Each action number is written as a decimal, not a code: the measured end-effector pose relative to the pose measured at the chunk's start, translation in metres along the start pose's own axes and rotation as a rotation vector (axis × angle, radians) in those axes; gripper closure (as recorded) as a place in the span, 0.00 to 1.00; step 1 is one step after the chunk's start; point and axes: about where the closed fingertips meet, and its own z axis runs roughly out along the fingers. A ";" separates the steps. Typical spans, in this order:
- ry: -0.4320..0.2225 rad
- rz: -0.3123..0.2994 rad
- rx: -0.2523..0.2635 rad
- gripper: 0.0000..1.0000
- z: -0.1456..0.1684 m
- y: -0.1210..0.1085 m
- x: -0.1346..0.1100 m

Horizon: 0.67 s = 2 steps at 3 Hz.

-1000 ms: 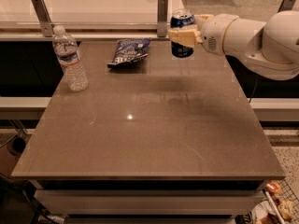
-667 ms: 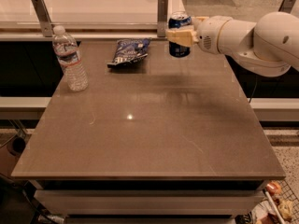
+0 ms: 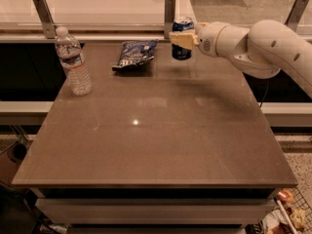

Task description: Move pepsi can near blue chip bag

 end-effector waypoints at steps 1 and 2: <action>0.016 0.024 0.006 1.00 0.021 -0.009 0.018; 0.018 0.057 0.014 1.00 0.035 -0.013 0.037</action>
Offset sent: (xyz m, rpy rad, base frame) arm 0.0475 0.0075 -0.0657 0.0648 0.0702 -0.0444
